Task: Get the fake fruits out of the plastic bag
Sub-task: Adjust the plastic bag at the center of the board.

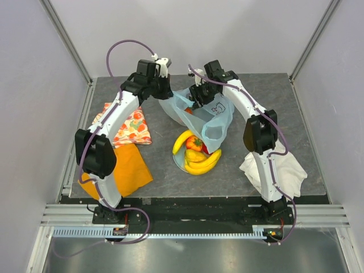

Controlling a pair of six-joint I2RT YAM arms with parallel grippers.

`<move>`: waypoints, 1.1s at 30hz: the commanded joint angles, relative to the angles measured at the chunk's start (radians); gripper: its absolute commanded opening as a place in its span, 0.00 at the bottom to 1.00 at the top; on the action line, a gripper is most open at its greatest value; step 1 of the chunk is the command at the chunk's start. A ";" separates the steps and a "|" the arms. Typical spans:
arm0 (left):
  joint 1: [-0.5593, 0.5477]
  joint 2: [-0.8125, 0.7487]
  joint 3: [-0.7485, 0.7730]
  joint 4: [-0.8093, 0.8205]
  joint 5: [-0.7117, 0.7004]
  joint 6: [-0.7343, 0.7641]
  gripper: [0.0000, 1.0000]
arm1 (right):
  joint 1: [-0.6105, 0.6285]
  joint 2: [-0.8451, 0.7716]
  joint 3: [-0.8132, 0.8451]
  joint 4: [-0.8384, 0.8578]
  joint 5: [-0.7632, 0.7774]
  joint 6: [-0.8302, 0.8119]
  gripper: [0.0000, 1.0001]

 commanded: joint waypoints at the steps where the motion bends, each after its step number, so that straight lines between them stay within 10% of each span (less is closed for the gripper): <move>1: -0.005 0.027 0.060 0.031 0.095 -0.032 0.02 | 0.005 0.040 0.054 0.037 0.067 0.033 0.57; 14: -0.008 0.057 0.066 0.031 0.176 -0.030 0.02 | 0.003 0.179 0.168 0.189 0.165 0.132 0.94; 26: -0.011 0.060 0.064 0.025 0.194 -0.015 0.02 | 0.003 0.210 0.177 0.306 0.163 0.169 0.96; 33: -0.014 0.052 0.048 0.023 0.197 -0.020 0.02 | 0.002 0.206 0.151 0.306 0.162 0.177 0.82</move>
